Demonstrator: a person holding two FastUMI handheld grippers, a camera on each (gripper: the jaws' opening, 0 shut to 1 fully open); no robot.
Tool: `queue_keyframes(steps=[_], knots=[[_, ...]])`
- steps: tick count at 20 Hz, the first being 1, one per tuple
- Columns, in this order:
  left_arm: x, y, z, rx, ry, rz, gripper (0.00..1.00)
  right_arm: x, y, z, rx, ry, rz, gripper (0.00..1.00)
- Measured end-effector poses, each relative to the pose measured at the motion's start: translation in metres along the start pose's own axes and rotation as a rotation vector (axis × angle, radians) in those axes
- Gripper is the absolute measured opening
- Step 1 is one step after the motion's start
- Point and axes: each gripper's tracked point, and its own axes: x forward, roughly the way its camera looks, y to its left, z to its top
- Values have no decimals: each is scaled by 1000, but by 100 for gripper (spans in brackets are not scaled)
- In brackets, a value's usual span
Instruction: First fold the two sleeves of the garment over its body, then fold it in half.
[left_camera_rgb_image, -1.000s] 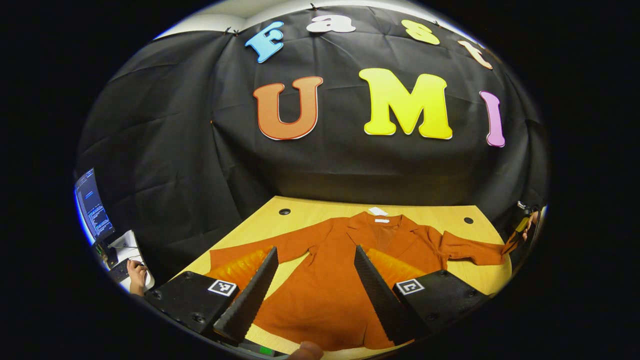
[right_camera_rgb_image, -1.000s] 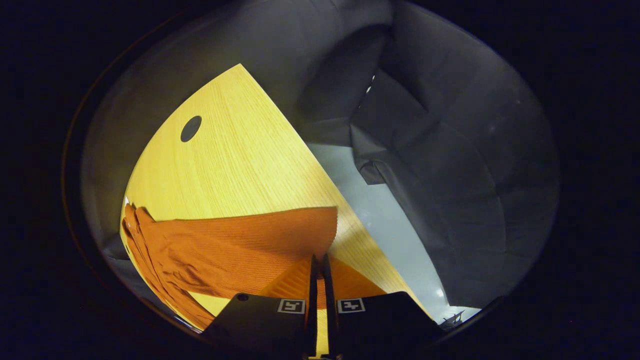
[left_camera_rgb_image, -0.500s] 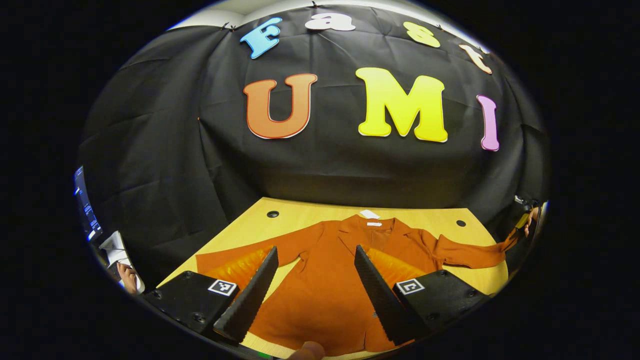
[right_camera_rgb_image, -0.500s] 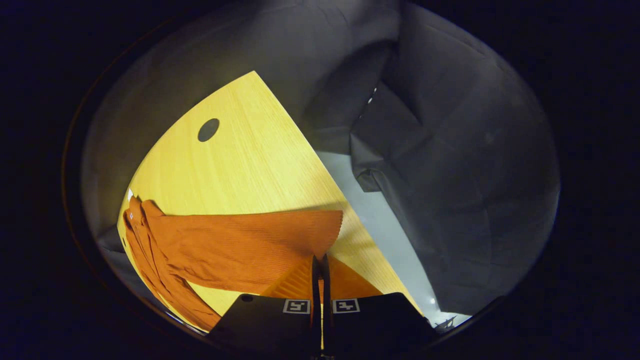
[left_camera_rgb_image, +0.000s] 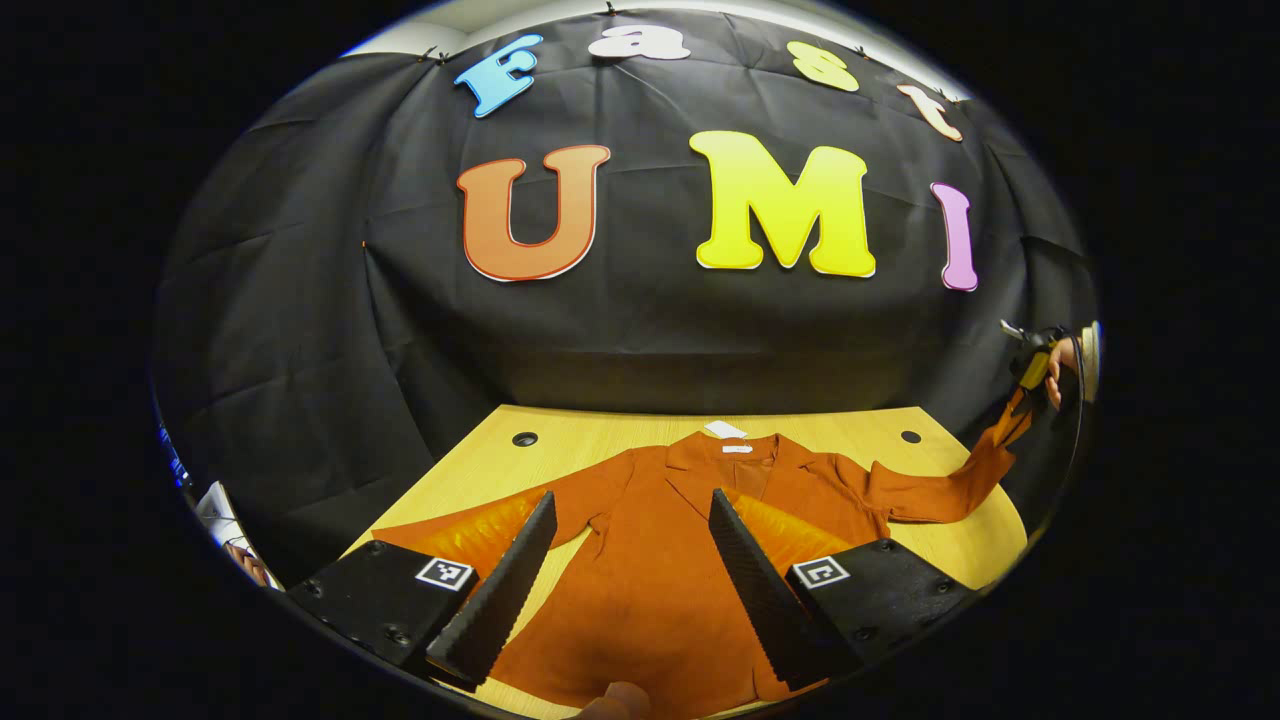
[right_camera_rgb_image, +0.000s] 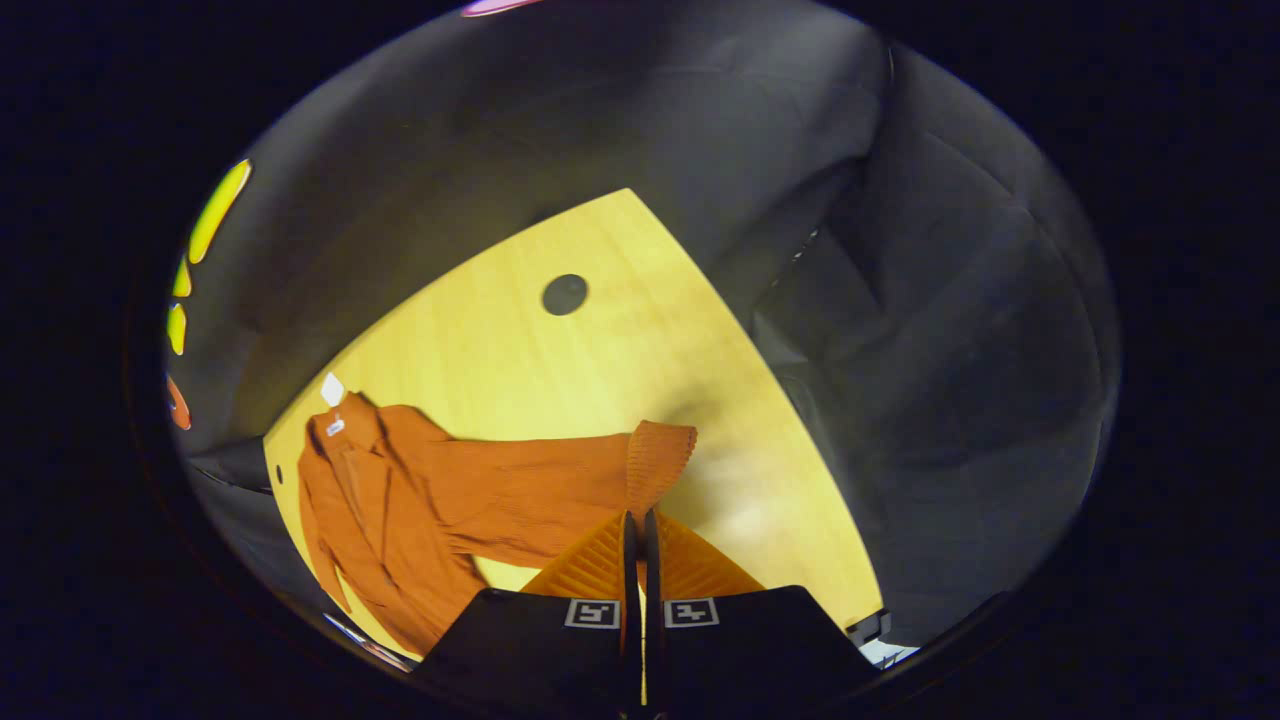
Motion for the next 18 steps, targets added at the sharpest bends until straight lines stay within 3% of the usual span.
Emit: queue_keyframes(steps=[8,18], knots=[[12,47,-14,-63,17,-26,100,-15,179,-30,-138,26,107,1],[24,100,-47,-62,50,-20,100,-7,432,-135,-406,98,223,1]])
